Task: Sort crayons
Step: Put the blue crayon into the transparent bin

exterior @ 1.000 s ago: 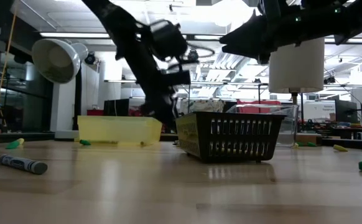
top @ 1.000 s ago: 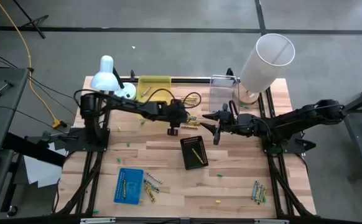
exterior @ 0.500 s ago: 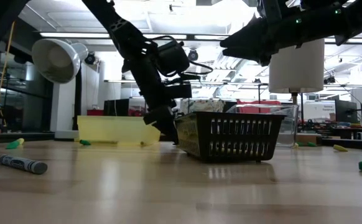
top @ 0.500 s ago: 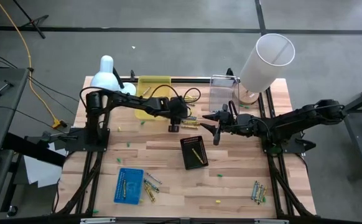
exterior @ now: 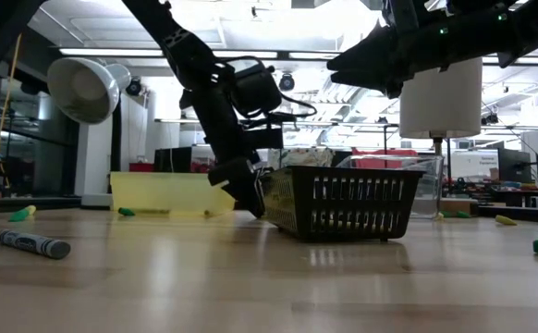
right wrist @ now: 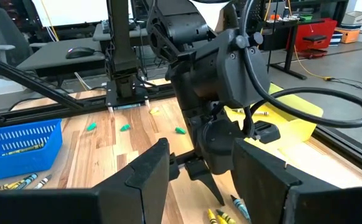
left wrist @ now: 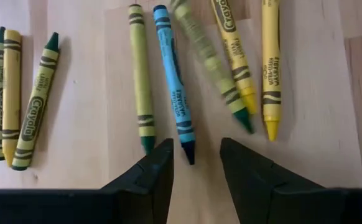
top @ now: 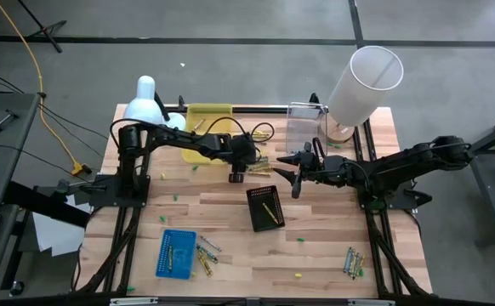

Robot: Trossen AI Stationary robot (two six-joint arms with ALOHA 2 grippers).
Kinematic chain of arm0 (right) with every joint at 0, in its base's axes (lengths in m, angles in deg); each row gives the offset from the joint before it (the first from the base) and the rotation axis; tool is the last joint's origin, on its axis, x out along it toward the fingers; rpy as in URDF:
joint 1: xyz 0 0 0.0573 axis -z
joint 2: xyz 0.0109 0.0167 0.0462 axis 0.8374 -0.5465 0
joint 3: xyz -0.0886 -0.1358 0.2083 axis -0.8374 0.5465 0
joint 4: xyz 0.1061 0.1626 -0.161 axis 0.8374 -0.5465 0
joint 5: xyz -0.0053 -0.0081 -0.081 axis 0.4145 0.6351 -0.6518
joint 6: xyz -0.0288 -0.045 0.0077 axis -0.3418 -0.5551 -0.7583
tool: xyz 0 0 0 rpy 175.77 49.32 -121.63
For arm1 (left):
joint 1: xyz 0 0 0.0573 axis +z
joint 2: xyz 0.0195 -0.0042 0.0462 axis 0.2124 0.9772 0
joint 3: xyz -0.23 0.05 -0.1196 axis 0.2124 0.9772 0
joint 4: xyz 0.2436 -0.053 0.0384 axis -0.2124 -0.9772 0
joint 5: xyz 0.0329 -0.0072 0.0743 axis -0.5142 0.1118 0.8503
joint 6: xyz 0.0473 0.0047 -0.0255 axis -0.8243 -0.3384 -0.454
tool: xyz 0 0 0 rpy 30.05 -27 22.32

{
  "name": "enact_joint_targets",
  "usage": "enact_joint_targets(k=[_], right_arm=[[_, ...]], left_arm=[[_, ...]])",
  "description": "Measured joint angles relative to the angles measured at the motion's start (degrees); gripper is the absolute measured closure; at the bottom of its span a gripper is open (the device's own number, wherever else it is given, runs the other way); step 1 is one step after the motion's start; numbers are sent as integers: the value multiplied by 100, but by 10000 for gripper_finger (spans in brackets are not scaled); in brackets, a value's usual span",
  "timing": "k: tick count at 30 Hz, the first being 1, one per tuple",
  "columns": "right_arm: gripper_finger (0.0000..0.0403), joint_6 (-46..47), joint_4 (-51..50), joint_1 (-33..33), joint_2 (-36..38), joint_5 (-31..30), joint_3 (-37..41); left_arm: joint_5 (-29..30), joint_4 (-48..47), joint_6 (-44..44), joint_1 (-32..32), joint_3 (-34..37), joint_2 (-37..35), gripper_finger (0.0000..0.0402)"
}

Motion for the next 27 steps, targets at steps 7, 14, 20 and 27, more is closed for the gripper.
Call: enact_joint_targets(k=[7, 14, 20, 27], right_arm=[[233, 0, 1, 0, 0, -1, 0], [233, 2, 1, 0, 0, -1, 0], [233, 2, 1, 0, 0, -1, 0], [233, 2, 3, 0, 0, -1, 0]], left_arm=[[-25, -31, -7, -2, -2, 0, 281], [-22, -16, -6, -9, 0, 0, 340], [-27, -9, 19, -11, 2, 2, 374], [-3, -35, 283, -11, 4, -19, 400]])
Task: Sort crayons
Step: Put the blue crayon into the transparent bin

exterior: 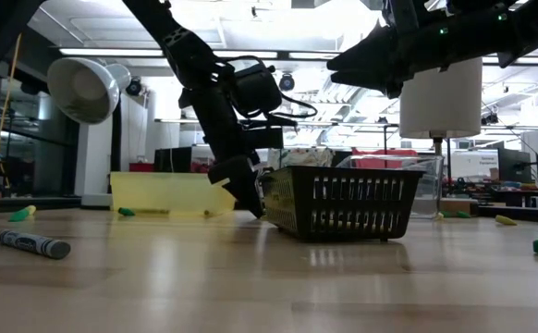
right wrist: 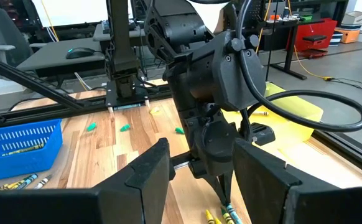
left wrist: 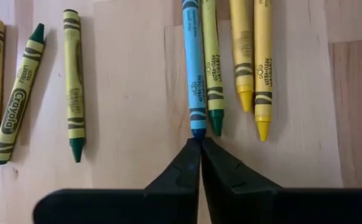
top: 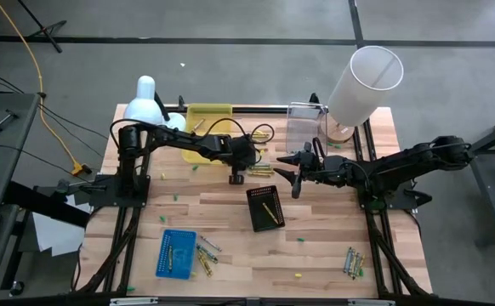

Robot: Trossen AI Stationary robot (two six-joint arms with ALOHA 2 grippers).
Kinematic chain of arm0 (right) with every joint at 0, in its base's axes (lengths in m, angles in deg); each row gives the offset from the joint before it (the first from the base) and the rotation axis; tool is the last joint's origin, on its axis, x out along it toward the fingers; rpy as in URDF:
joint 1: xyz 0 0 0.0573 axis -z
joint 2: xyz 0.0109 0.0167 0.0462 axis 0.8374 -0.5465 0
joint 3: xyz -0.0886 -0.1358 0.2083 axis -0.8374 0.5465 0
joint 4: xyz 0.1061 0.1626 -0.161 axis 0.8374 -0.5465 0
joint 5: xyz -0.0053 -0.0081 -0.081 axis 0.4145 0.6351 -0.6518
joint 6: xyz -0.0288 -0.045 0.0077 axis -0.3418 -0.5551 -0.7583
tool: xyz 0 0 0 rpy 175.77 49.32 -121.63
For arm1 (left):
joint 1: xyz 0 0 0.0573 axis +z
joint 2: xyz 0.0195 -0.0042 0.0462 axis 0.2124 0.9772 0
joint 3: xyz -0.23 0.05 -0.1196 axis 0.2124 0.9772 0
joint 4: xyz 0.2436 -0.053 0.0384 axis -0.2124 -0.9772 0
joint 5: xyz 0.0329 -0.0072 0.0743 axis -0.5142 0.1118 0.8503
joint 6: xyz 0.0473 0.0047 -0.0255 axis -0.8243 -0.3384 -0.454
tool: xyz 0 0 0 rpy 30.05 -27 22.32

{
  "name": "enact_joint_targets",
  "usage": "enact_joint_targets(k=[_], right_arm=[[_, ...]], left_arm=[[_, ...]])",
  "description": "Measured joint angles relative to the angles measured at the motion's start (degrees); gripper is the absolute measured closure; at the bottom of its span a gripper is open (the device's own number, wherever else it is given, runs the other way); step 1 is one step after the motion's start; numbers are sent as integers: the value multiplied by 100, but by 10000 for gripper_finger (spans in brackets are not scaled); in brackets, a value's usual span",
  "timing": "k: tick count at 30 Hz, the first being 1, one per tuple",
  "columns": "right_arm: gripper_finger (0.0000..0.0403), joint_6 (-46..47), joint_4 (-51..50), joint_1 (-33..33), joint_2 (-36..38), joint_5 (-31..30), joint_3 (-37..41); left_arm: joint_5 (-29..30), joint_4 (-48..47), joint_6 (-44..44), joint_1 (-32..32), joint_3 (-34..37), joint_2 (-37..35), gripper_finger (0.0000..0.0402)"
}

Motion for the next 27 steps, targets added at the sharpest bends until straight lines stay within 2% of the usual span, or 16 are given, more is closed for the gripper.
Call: enact_joint_targets(k=[6, 17, 27], right_arm=[[233, 0, -2, 0, 2, 0, 0], [233, 0, -43, 0, 4, 0, 4], [233, 0, -57, 0, 4, 0, 4]], left_arm=[[185, -51, 12, -28, 13, -157, 401], [189, -11, 8, -152, 9, -642, 401], [394, -417, 13, -484, 7, -1080, 401]])
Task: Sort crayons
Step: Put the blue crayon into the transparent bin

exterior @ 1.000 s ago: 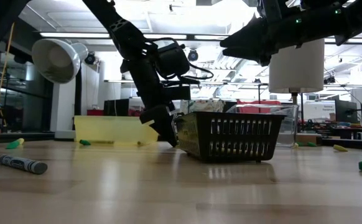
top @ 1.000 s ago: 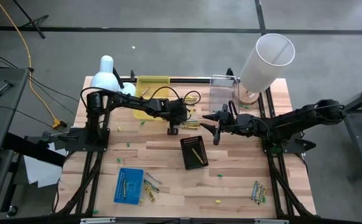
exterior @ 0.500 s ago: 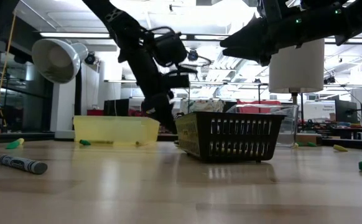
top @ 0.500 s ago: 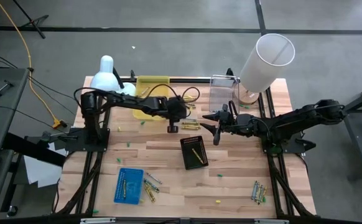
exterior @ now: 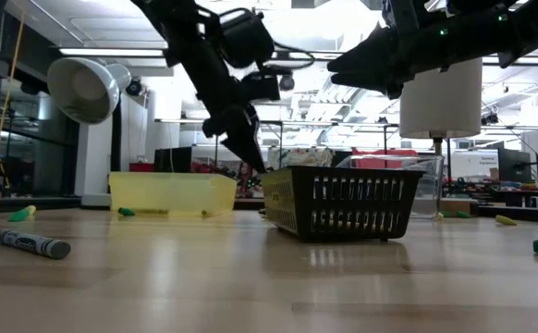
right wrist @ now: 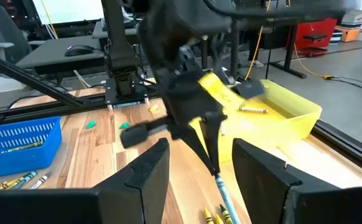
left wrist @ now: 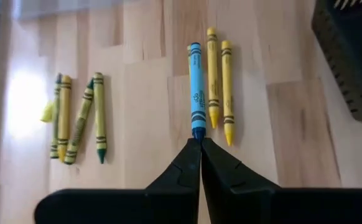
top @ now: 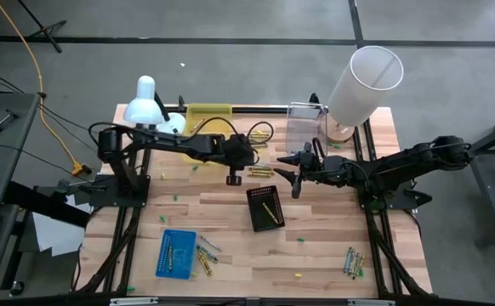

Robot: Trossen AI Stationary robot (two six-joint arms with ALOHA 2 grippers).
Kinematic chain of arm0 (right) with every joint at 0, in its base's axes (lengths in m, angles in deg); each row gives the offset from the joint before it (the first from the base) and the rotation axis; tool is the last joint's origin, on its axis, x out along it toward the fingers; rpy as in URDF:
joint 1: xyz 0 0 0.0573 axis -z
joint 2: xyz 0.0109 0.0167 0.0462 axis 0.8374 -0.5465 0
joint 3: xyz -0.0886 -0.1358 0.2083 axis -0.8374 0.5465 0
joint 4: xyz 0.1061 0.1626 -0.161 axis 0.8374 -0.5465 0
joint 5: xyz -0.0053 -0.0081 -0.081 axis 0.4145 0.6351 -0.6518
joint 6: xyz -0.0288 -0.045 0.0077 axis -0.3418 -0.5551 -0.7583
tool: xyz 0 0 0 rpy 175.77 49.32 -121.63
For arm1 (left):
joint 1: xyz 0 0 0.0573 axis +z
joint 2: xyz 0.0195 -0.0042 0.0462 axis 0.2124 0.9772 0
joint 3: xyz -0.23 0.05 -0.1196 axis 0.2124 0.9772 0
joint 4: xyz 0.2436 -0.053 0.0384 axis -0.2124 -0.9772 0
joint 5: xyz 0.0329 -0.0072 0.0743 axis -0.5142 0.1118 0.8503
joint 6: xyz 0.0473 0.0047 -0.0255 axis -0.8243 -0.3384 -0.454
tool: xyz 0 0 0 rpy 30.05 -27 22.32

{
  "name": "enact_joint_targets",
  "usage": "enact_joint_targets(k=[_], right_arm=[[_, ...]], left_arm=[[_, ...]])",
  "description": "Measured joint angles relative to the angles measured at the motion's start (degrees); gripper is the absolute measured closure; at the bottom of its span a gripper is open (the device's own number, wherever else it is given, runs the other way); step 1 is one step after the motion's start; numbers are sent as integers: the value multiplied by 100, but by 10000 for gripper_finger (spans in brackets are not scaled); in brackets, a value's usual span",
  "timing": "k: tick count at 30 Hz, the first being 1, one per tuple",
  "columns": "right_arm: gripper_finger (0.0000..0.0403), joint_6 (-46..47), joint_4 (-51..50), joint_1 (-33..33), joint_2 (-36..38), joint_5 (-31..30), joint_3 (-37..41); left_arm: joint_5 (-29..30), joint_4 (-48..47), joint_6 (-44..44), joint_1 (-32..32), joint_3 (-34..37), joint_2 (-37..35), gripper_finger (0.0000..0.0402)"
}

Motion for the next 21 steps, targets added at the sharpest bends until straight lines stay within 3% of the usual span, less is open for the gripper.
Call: enact_joint_targets(k=[11, 21], right_arm=[[233, 118, -107, -2, 0, 15, 0], [233, 149, -88, -2, -2, 52, 0]], left_arm=[[545, -766, 303, -418, 116, -848, 401], [1305, -477, 1324, -1040, 1472, -2704, 401]])
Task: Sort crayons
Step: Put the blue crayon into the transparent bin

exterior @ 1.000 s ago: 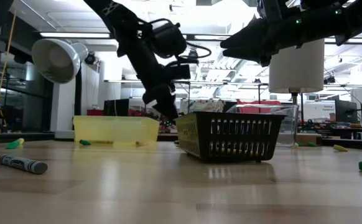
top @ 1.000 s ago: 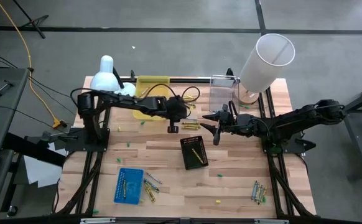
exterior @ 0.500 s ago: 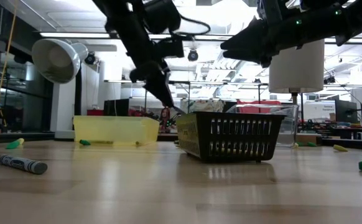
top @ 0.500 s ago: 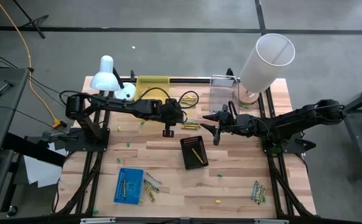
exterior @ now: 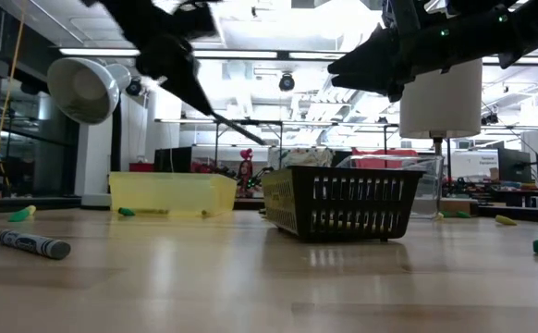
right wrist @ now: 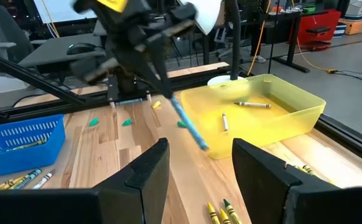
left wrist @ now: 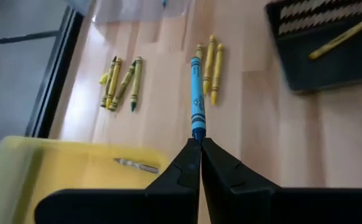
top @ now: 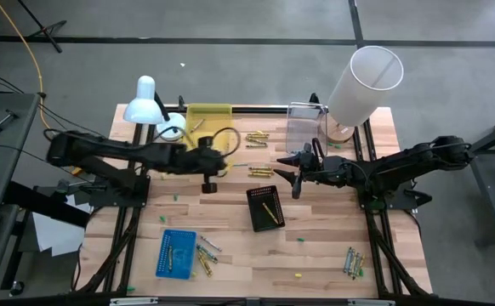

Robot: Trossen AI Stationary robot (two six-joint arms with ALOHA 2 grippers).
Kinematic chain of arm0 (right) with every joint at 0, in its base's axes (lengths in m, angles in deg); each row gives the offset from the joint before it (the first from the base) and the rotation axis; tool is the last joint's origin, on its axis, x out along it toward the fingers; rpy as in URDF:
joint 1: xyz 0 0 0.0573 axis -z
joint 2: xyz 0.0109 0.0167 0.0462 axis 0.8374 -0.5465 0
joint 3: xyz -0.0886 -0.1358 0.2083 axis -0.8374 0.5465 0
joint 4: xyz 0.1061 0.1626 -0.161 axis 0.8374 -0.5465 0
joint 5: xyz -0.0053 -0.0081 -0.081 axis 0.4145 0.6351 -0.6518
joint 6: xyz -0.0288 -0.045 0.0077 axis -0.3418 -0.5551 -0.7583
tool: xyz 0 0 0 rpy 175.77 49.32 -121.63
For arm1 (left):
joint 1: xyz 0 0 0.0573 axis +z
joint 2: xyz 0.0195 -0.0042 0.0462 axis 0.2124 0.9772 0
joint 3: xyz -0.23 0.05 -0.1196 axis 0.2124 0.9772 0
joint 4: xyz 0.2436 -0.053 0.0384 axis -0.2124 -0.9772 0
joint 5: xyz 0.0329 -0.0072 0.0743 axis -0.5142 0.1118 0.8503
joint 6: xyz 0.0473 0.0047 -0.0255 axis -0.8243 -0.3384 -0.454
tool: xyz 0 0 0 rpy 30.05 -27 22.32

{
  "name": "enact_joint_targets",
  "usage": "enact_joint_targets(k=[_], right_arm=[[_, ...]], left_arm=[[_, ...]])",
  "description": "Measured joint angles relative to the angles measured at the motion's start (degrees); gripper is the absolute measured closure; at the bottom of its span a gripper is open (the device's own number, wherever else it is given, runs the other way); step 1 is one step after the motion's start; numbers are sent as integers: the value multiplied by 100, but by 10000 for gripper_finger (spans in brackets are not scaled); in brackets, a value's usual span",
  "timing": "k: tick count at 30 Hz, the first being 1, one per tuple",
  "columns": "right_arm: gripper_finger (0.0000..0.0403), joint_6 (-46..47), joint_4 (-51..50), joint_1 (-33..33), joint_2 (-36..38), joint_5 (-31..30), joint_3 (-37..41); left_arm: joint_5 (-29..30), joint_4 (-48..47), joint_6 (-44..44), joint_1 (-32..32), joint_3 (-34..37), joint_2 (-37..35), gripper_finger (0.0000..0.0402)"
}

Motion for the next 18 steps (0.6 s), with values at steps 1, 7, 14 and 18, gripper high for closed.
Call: enact_joint_targets(k=[1, 7, 14, 18], right_arm=[[233, 0, 0, 0, 0, 0, 0], [233, 0, 15, 0, 0, 17, 0], [233, 16, 91, 0, 0, 17, 0], [233, 91, 98, 0, 0, 15, 0]], left_arm=[[30, 70, 144, -98, 156, -205, 401], [455, 225, 866, -855, 795, -1259, 401], [1168, 297, 1126, -1592, 867, -1724, 401], [1477, 301, 1131, -1775, 865, -1741, 401]])
